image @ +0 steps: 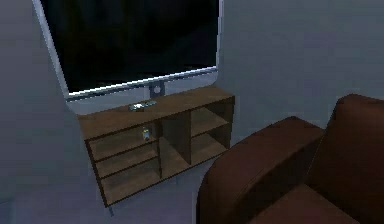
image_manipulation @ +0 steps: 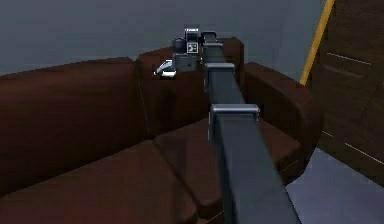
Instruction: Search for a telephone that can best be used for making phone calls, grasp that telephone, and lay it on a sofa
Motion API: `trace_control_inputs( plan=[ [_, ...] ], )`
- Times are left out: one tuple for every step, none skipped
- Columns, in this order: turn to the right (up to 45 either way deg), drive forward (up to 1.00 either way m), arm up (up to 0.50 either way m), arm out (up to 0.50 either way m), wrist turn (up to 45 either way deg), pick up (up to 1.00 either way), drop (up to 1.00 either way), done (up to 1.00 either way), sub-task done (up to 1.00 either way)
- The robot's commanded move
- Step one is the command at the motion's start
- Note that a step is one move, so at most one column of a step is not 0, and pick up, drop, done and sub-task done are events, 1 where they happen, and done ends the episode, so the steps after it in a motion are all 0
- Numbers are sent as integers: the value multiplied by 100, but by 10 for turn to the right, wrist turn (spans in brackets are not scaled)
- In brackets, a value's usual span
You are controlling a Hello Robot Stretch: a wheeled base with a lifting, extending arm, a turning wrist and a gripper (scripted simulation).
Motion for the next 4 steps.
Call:
trace_control_inputs(
  plan=[
    [0,0,-26,0,0,0,0,0,0],
    [0,0,-32,0,0,0,0,0,0],
    [0,0,0,0,0,0,100,0,0],
    [0,0,10,0,0,0,0,0,0]
  ],
)
